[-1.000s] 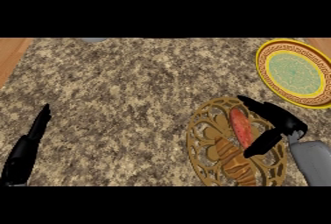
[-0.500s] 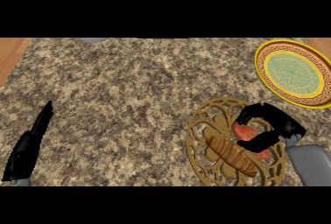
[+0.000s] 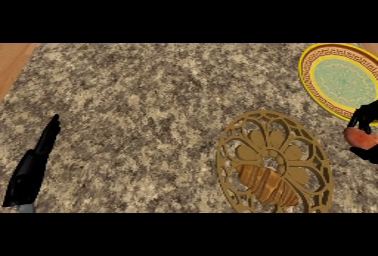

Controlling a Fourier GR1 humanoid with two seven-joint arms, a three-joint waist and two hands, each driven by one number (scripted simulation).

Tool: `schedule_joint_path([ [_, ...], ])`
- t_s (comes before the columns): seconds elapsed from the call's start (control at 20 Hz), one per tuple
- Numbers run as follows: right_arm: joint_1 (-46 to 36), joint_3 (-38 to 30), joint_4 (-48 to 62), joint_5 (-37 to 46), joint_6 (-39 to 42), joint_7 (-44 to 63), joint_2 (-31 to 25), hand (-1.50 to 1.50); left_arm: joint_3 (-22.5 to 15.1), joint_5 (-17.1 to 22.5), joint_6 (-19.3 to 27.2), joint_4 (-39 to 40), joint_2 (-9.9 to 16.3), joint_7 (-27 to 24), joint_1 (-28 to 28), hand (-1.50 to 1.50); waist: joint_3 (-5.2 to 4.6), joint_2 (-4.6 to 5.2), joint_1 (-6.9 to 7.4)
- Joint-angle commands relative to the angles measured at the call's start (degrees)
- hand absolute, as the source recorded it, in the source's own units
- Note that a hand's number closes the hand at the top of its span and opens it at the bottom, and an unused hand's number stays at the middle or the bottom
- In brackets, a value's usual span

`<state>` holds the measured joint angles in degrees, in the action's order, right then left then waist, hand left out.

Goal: Pick the sweet potato from the placemat and place it in the plate

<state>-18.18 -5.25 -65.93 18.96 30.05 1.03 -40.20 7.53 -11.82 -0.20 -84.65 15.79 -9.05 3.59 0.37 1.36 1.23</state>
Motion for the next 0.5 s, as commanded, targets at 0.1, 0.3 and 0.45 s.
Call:
schedule_joint_path([
  [0.1,-2.2,-5.8,5.9,5.1,-4.3,-10.5,-14.1,1.5,0.0,0.3,-0.4,-0.4,0.1,-0.6,-0.3,0.0,0.7,1.28,1.13],
  [0.3,-3.5,-10.1,10.9,5.2,-9.5,-19.0,-17.6,1.5,-0.2,0.7,-0.4,-0.7,-0.3,-0.5,-1.2,0.0,0.9,1.28,1.28],
  [0.45,-5.8,-13.3,13.7,4.8,-13.9,-25.1,-19.5,1.5,-0.6,0.3,-0.7,-0.3,-0.2,-0.4,-1.5,0.0,0.85,1.28,1.88],
])
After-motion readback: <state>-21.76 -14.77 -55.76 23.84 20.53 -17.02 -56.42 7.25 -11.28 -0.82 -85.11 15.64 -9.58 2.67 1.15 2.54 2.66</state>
